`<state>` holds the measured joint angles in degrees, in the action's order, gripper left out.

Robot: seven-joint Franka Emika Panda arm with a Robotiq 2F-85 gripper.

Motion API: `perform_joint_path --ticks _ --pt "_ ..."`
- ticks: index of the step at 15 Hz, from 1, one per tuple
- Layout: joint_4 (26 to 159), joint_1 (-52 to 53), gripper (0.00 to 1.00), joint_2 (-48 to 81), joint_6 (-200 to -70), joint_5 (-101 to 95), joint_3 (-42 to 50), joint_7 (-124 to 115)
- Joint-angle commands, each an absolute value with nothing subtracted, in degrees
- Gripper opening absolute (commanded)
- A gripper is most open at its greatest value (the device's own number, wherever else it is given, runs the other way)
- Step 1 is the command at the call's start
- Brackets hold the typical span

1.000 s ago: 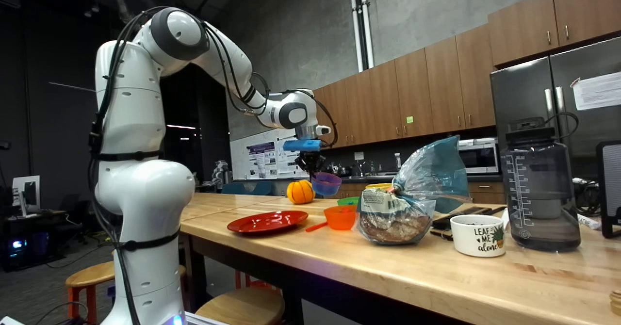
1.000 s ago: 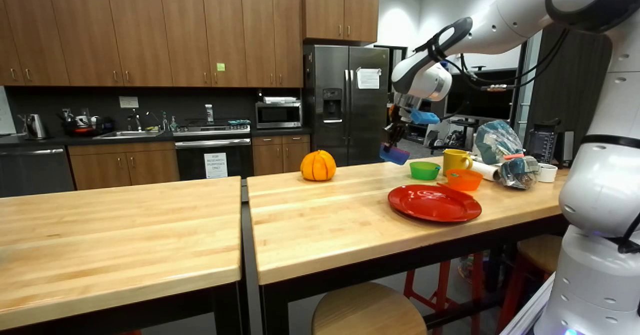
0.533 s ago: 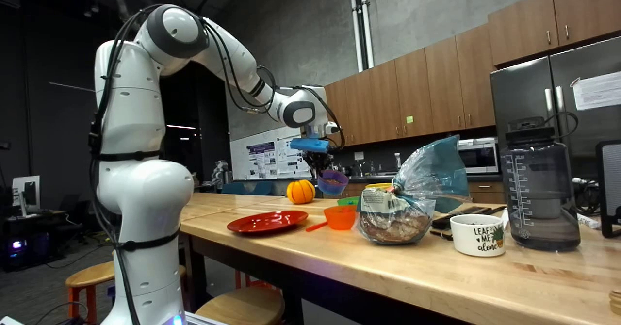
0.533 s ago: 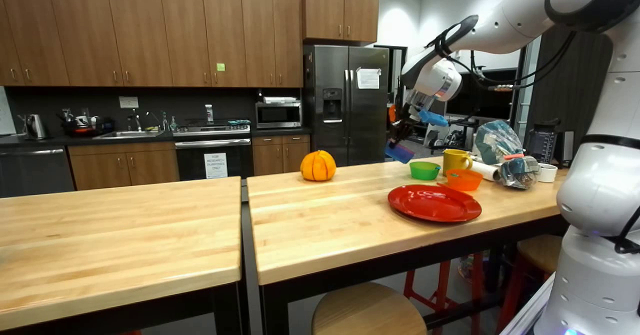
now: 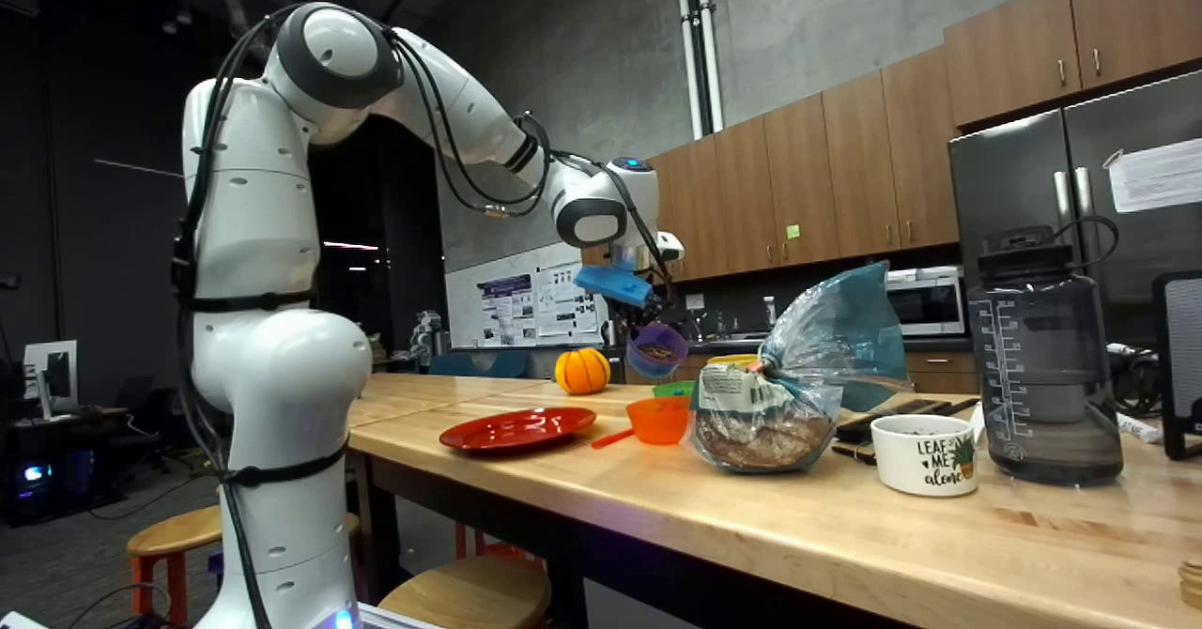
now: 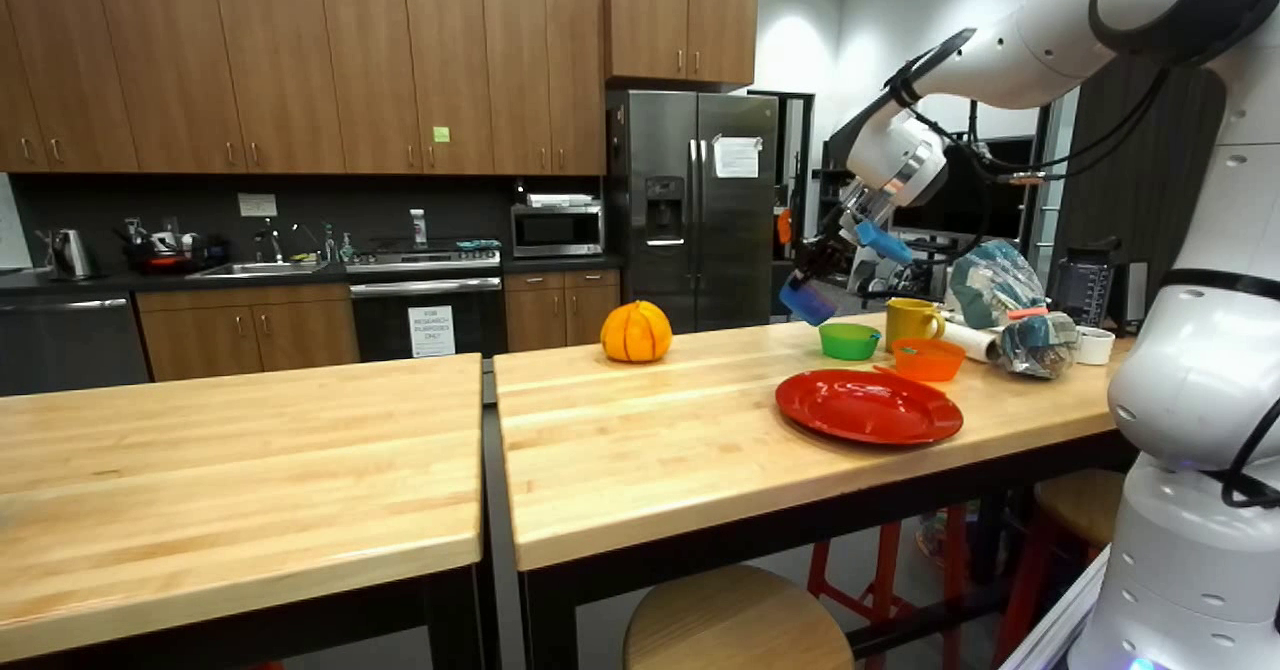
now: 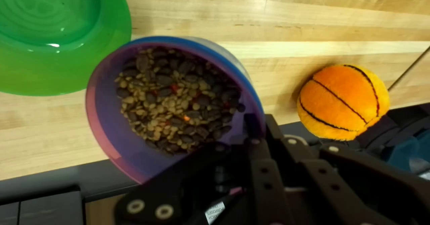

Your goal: Pour the contents of the purple bowl into the green bowl

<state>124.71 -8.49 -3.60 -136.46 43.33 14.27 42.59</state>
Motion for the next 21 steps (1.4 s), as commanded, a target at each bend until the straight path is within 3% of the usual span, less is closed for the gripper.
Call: perform_joint_path --ticks 1,21 --pt "126.0 -10.0 0.02 -5.5 -134.8 51.2 15.1 47.9" --pt "131.3 -16.4 0.02 -4.6 -127.4 82.7 18.6 67.7"
